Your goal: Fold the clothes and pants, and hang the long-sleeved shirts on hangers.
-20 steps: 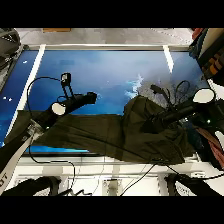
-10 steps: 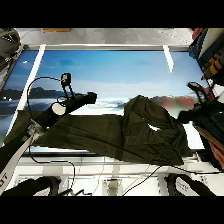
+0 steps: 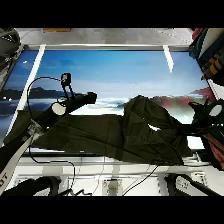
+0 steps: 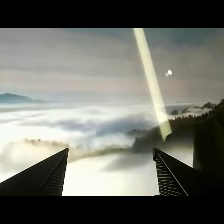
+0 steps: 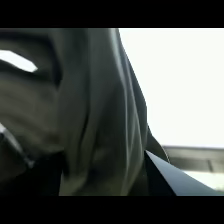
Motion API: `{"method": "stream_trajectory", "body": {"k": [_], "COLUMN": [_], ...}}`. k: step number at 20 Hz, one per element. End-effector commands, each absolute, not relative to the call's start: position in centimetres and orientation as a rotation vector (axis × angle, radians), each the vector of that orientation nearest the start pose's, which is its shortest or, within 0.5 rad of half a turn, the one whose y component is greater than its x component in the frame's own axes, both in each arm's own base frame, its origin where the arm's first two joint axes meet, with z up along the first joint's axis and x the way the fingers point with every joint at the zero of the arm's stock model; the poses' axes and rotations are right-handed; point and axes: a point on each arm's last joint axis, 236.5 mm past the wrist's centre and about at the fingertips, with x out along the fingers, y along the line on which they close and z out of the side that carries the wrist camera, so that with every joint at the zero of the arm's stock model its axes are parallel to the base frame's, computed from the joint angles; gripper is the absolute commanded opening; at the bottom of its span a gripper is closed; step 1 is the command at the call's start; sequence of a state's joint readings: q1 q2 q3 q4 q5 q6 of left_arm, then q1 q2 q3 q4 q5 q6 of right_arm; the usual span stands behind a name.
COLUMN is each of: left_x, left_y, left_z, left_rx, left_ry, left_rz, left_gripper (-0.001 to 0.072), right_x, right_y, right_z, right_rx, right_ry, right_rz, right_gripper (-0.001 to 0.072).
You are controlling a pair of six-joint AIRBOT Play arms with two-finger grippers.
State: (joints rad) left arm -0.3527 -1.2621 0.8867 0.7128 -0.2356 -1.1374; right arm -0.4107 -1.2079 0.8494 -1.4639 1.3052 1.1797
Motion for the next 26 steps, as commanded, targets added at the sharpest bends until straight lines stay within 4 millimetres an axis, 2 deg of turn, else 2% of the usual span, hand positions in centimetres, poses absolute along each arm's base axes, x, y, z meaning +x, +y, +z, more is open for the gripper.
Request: {"method": "stream_trajectory", "body": {"k": [1, 2, 3, 5, 7, 8, 11, 13, 15, 17, 19, 22, 26], "left_x": [44.7, 44.7, 45.0, 45.7, 46.0, 45.9, 44.8, 43.9, 43.1, 42.5, 42.2, 42.1, 42.1], "left_y": [-20.6, -20.2, -19.7, -18.2, -16.6, -15.8, -13.8, -13.1, -12.8, -12.5, -12.2, -12.2, -12.1], "left_z": [4.3, 4.5, 5.3, 8.4, 12.7, 14.9, 21.1, 23.8, 25.5, 26.8, 27.8, 28.0, 28.0], "left_rx": [-0.268, -0.193, -0.125, -0.033, -0.023, -0.031, -0.054, -0.062, -0.068, -0.073, -0.077, -0.079, -0.078], "left_ry": [0.624, 0.606, 0.566, 0.460, 0.341, 0.287, 0.128, 0.062, 0.024, -0.011, -0.041, -0.047, -0.048], "left_rz": [-0.409, -0.415, -0.413, -0.396, -0.360, -0.343, -0.301, -0.292, -0.291, -0.287, -0.278, -0.278, -0.278], "left_gripper": [0.0597, 0.0597, 0.0597, 0.0597, 0.0597, 0.0597, 0.0597, 0.0597, 0.0597, 0.0597, 0.0597, 0.0597, 0.0597], "right_x": [25.1, 25.4, 26.3, 29.4, 33.4, 35.4, 41.8, 45.8, 48.8, 50.9, 52.6, 54.8, 56.3], "right_y": [-6.3, -6.2, -6.4, -7.0, -8.0, -8.6, -9.3, -8.4, -7.2, -4.7, -0.6, 7.4, 17.9], "right_z": [-10.1, -10.3, -9.9, -7.7, -3.9, -1.5, 7.5, 13.3, 17.7, 20.2, 21.1, 21.3, 20.8], "right_rx": [0.140, 0.098, 0.049, -0.005, -0.021, -0.036, -0.062, -0.027, -0.013, -0.014, -0.038, -0.069, -0.086], "right_ry": [1.675, 1.684, 1.665, 1.587, 1.461, 1.390, 1.083, 0.851, 0.673, 0.565, 0.494, 0.403, 0.270], "right_rz": [0.109, 0.120, 0.121, 0.111, 0.066, 0.046, 0.008, 0.014, 0.006, 0.029, 0.094, 0.217, 0.359], "right_gripper": [0.0304, 0.0110, 0.0030, 0.0030, 0.0030, 0.0029, 0.0030, 0.0029, 0.0029, 0.0029, 0.0029, 0.0029, 0.0029]}}
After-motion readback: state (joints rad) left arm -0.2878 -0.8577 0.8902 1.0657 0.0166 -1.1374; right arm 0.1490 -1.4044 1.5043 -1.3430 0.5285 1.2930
